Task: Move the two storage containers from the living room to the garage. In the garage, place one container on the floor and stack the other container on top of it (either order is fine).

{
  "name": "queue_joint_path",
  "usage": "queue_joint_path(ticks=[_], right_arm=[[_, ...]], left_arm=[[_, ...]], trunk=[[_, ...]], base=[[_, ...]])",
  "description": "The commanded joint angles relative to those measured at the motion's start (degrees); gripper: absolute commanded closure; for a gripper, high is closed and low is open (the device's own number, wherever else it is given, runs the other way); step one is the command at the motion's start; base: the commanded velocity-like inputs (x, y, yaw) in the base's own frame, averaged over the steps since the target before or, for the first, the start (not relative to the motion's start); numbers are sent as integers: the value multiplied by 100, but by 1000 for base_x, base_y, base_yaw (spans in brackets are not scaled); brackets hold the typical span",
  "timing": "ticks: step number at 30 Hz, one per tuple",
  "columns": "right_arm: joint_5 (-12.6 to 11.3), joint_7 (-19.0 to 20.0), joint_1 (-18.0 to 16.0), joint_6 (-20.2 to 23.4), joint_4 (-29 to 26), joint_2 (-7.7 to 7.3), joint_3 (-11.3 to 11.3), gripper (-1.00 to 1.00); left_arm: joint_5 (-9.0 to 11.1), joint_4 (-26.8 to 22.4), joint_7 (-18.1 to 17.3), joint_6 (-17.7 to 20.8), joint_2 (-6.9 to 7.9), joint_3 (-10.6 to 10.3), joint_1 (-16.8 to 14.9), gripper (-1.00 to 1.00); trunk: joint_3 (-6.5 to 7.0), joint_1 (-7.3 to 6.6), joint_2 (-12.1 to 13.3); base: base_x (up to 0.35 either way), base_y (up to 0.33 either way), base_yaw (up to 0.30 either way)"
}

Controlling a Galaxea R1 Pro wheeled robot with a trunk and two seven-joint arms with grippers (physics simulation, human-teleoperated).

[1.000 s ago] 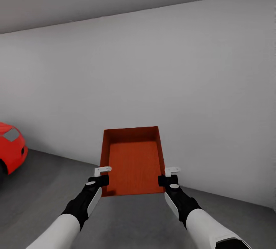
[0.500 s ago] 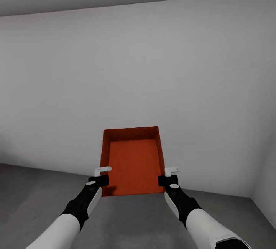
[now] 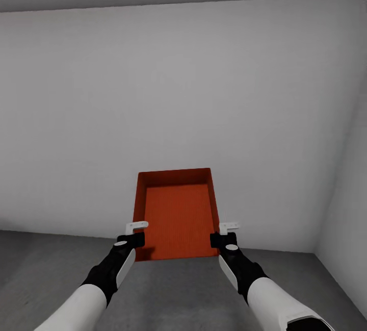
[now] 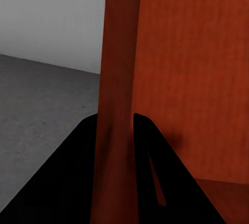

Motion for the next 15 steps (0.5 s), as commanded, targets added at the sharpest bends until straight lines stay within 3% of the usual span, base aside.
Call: queue_joint_path(ticks=[1, 15], right_arm=[[-9, -71, 1, 25, 8, -44, -58, 100], [-9, -71, 1, 30, 8, -44, -63, 100]], left_arm=[[-40, -170, 54, -63, 8, 66, -2, 100], [-40, -173, 54, -63, 8, 65, -2, 100]], trunk=[[-3, 2, -4], [-3, 2, -4]], base=[[0, 0, -9], [0, 0, -1]])
